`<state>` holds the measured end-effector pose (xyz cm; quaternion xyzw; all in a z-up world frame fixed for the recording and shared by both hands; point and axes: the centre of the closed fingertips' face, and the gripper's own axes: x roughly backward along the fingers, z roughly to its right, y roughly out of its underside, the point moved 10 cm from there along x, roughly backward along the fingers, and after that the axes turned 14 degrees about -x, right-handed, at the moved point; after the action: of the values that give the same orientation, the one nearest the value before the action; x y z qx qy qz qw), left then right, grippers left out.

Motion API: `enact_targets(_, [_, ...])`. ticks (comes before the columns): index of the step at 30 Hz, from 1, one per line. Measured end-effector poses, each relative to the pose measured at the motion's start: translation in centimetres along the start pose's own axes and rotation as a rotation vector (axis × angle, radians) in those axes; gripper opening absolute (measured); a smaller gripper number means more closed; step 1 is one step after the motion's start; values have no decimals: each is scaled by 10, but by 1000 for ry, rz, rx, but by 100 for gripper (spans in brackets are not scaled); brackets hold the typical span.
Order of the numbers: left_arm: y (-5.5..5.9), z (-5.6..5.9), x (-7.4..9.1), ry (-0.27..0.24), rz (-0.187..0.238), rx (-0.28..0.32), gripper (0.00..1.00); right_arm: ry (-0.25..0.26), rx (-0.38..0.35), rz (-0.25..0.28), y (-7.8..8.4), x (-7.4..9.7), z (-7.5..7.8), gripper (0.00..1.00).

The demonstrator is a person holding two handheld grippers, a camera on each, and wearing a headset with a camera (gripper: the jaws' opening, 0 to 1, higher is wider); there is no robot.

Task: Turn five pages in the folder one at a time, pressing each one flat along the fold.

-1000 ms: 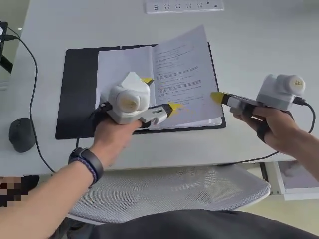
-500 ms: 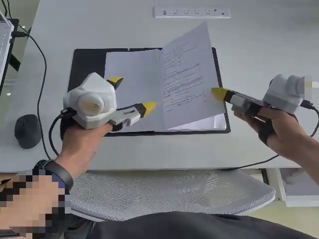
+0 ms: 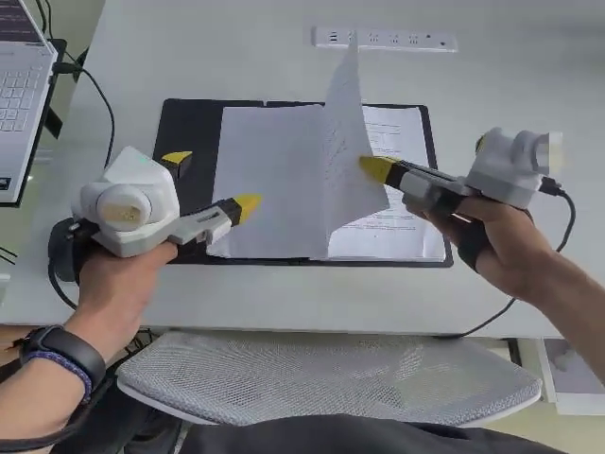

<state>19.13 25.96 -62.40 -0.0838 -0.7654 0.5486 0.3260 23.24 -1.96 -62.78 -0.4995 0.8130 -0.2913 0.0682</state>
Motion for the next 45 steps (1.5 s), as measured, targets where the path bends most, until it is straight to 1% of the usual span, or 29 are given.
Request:
enact_targets(4, [5,-3,7,-14,0,15,64,-19,5,-28,5,-17,-6,0])
enact_targets(7, [10,-7,14,-25,1,31,64,-30,2,-47,8,-30,-8,0])
enact_targets(10, [14,-10,18,-36,-3,42,66,-33,1,-60,11,-41,-9,0])
enact_targets(15, [21,-16,25,-47,-3,54,68,-33,-4,-100,21,-67,-10,0])
enact_targets(18, [23,-18,28,-46,-5,55,69,-29,-11,-124,27,-83,-9,0])
enact_targets(19, [24,-18,30,-47,-5,56,70,-20,-13,-136,31,-90,-7,0])
enact_targets(21, [26,-20,31,-48,-5,56,70,-19,-15,-149,34,-97,-6,0])
enact_targets(24, [31,-23,34,-43,-10,57,71,-5,-33,-185,46,-115,-1,0])
enact_targets(28, [37,-25,38,-45,-21,55,72,4,-42,-222,57,-130,2,0])
enact_targets(31, [41,-24,43,-51,-29,65,72,15,-50,-253,65,-142,6,0])
enact_targets(32, [42,-24,45,-51,-30,67,72,15,-52,-258,67,-143,7,0])
enact_targets(34, [45,-22,47,-52,-36,72,71,38,-60,-282,74,-151,12,0])
enact_targets(35, [46,-21,48,-50,-41,70,71,40,-65,-290,76,-153,13,0])
enact_targets(36, [47,-20,49,-52,-43,71,71,56,-69,-303,79,-156,16,0])
enact_targets(39, [48,-19,52,-52,-47,81,71,85,-76,-326,87,-164,25,0])
enact_targets(41, [50,-20,54,-57,-49,89,70,119,-85,-343,92,-169,31,0])
enact_targets(42, [51,-20,54,-59,-49,94,70,121,-88,-345,94,-171,32,0])
enact_targets(45, [53,-21,57,-65,-51,98,70,158,-96,-366,101,-176,39,0])
